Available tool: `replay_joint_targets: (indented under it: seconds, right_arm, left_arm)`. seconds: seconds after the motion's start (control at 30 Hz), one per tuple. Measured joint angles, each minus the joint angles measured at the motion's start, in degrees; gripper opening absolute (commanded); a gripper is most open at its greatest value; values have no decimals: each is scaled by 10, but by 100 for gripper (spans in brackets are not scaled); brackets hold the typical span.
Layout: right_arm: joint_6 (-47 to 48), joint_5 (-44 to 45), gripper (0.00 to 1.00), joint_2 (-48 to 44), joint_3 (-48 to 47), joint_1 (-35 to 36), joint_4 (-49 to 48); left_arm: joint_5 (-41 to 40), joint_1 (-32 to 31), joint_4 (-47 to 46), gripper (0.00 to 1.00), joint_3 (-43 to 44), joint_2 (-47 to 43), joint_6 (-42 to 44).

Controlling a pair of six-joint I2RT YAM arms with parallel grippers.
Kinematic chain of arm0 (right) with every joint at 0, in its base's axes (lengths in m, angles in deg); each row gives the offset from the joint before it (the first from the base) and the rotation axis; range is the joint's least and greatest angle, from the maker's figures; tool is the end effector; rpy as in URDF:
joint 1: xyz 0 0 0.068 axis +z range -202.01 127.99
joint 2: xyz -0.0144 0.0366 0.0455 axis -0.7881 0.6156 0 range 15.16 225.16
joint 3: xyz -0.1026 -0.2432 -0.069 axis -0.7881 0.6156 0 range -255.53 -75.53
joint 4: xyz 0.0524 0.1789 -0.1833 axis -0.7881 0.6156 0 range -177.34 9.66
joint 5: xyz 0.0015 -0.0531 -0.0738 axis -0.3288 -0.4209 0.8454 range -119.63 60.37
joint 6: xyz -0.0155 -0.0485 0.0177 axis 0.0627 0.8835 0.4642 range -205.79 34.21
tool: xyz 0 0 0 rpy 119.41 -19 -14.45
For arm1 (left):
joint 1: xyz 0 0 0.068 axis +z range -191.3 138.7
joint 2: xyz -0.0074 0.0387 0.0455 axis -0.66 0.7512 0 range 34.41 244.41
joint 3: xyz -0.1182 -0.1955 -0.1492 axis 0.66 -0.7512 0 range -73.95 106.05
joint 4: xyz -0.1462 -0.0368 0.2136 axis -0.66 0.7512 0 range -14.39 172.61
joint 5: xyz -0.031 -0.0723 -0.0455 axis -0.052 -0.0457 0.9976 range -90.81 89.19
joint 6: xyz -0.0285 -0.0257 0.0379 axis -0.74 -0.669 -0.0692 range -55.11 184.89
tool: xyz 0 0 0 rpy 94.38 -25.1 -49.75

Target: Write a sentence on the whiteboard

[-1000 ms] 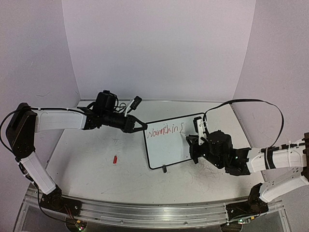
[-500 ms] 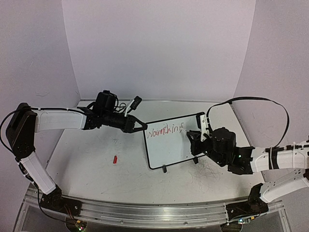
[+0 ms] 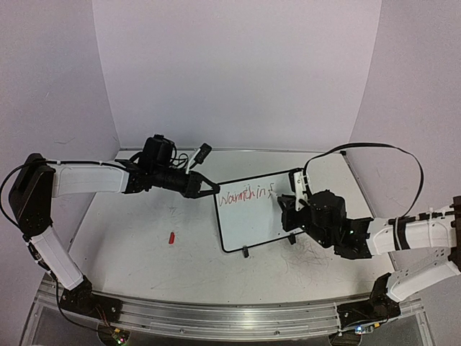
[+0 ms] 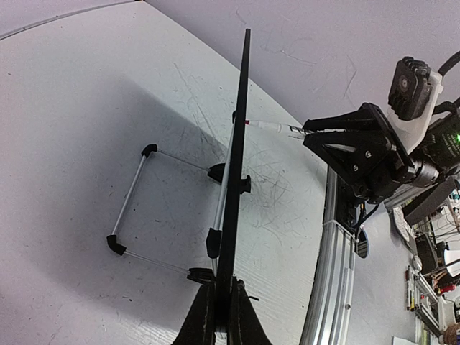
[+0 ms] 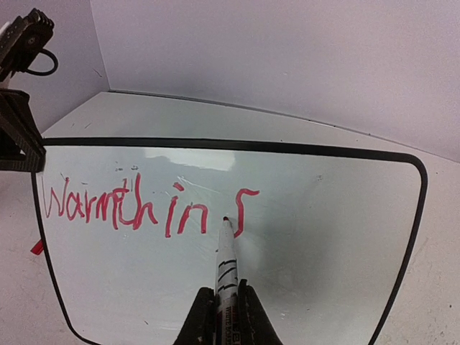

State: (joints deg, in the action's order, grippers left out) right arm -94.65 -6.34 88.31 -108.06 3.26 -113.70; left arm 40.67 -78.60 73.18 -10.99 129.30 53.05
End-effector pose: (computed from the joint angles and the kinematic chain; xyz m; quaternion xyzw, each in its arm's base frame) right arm 0.1665 0.2154 0.2260 -0.1907 0.7595 0.1840 0.5940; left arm 0.2799 -0.2428 0.2484 0.3520 0.7487 -0.4741 0.3013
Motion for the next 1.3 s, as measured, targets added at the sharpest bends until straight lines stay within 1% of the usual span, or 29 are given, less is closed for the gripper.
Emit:
replay_joint_targets:
  seconds: [0.53, 0.67, 0.9, 1.3]
  right_arm:
    - [-1, 44, 0, 3, -2, 0, 0]
    - [2, 36, 0, -4, -1, 0, 0]
    - [14, 23, 0, -49, 9, -8, -14]
    - [26, -1, 0, -47, 24, -11, -13]
  left_arm:
    - [0, 0, 0, 0, 0, 0, 0]
    - [0, 0, 0, 0, 0, 0, 0]
    - [2, 0, 0, 0, 0, 0, 0]
    - [3, 0, 0, 0, 0, 0, 0]
